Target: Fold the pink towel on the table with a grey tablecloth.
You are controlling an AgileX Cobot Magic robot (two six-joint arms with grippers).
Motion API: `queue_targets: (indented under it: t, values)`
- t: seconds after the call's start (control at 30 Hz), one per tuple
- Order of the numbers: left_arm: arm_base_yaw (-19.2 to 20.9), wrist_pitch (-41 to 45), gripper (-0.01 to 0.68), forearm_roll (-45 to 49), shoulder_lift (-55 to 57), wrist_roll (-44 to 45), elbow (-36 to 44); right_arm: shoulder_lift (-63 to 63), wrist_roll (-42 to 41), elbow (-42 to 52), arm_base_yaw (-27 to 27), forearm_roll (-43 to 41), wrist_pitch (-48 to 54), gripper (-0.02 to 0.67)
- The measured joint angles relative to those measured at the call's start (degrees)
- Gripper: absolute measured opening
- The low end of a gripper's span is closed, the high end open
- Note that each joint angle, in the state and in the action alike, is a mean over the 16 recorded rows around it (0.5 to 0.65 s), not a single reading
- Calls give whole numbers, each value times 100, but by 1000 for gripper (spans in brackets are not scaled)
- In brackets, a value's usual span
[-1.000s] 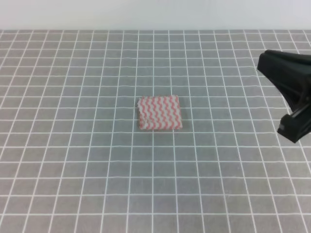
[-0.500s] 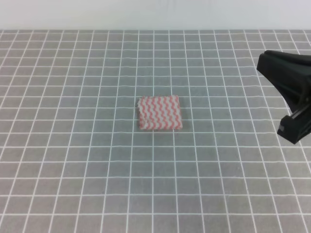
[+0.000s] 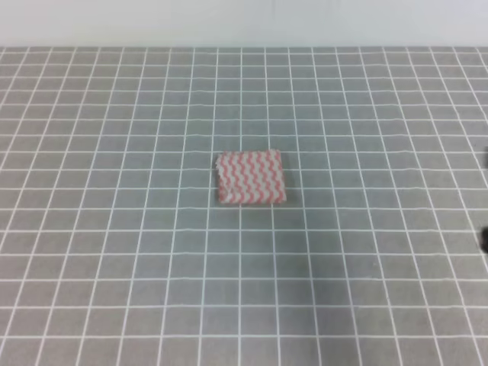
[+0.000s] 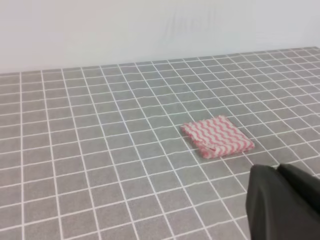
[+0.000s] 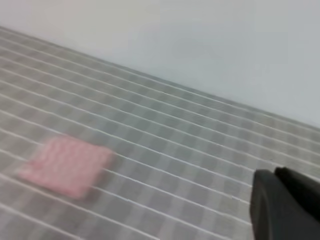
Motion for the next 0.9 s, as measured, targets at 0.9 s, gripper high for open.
queue_targets:
  t: [0.9]
  values:
    - [0,22,-1,126,3,-1,-1,-3333,4080,2351,-3440,-3795,2180,-17]
